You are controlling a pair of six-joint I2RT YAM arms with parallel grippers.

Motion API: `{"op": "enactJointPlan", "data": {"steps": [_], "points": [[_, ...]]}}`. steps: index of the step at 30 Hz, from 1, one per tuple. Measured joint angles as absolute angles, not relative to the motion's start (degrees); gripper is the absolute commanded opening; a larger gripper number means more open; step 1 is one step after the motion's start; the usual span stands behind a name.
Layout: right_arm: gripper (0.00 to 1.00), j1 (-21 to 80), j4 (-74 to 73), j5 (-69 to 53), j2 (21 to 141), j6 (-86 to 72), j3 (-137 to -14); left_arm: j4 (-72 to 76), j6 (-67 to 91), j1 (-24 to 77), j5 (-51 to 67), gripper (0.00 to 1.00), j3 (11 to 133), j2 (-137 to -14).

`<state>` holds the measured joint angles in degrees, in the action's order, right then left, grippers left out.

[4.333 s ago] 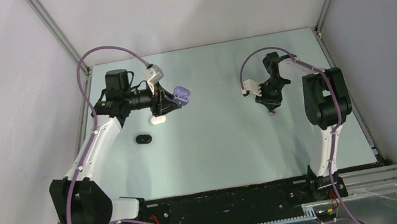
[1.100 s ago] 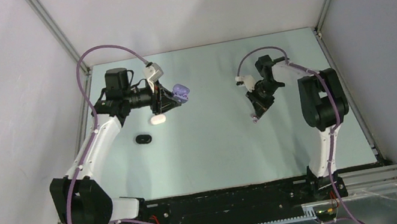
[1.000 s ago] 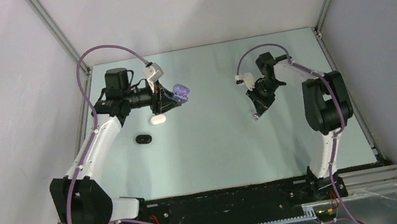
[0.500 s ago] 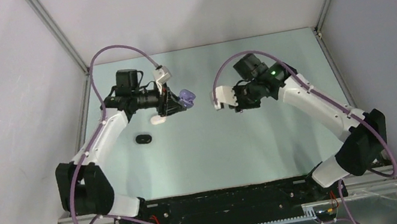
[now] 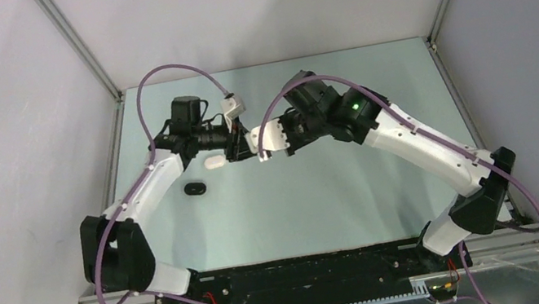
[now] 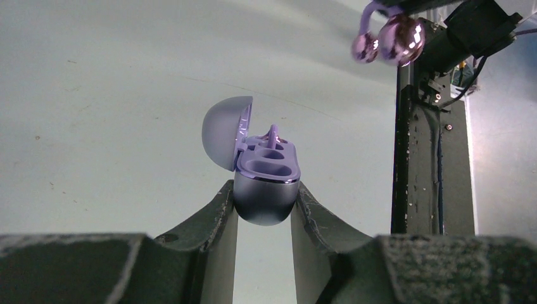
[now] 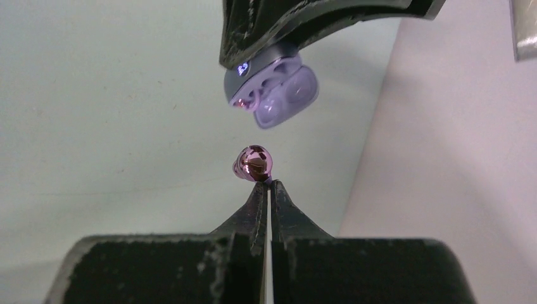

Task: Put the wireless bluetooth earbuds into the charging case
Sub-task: Place the earbud in the charging case.

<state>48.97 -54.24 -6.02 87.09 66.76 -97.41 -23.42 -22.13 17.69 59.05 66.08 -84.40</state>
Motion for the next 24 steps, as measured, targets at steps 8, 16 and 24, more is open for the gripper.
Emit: {"op": "enactJointPlan", "data": {"steps": [8,16,24], "points": [[0.0,52.7,-51.8,-2.9,91.2,60.8,-98.4,-16.9,-16.3,18.5,57.1,0.0,58.7,-77.4],[0.0,53.9,-47.0,0.8,91.8,57.9,-98.4,-15.6,-15.4,18.5,57.2,0.0,58.7,-75.2],[0.0,54.6,-45.0,2.0,93.5,56.6,-99.8,-15.4,-13.9,18.5,57.2,0.0,58.7,-75.2]]}}
